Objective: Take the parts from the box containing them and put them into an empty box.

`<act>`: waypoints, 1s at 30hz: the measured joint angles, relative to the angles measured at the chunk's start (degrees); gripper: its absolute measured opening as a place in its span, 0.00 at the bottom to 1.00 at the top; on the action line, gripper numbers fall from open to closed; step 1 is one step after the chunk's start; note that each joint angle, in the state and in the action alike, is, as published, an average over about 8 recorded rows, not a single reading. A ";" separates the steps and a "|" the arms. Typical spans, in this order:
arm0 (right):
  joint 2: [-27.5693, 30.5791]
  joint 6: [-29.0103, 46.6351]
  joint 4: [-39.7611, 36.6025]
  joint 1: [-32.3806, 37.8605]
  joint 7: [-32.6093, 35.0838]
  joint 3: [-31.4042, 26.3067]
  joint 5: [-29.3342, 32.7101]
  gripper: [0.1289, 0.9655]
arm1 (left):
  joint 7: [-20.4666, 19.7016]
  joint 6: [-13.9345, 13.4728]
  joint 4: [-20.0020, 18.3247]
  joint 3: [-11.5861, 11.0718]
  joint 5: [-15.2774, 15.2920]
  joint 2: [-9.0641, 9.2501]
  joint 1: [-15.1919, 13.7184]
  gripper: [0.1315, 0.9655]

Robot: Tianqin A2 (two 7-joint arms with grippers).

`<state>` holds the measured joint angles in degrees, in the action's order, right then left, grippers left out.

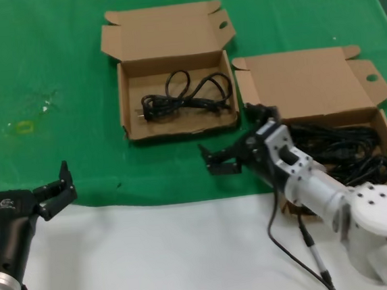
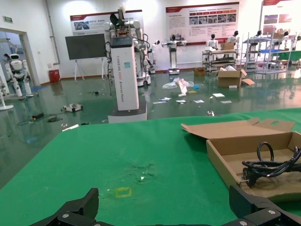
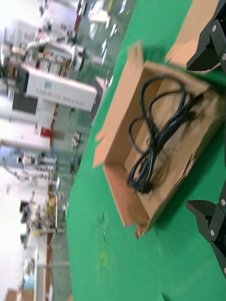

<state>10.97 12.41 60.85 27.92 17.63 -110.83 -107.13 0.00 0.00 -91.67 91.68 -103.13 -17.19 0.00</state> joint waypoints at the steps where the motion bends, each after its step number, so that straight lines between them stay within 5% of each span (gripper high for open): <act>1: 0.23 -0.46 1.15 -1.04 -0.66 0.72 0.15 1.00 | 0.00 0.00 0.00 0.00 0.00 0.00 0.00 0.99; 22: 5.00 -9.95 24.75 -22.42 -14.14 15.38 3.21 1.00 | 0.00 0.00 0.00 0.00 -0.01 0.00 0.00 1.00; 30: 5.63 -11.24 27.91 -25.28 -15.98 17.34 3.62 1.00 | 0.00 0.00 0.00 0.00 -0.01 0.00 0.00 1.00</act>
<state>16.60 1.17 88.76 2.64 1.65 -93.48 -103.51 0.00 0.00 -91.67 91.67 -103.13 -17.19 0.00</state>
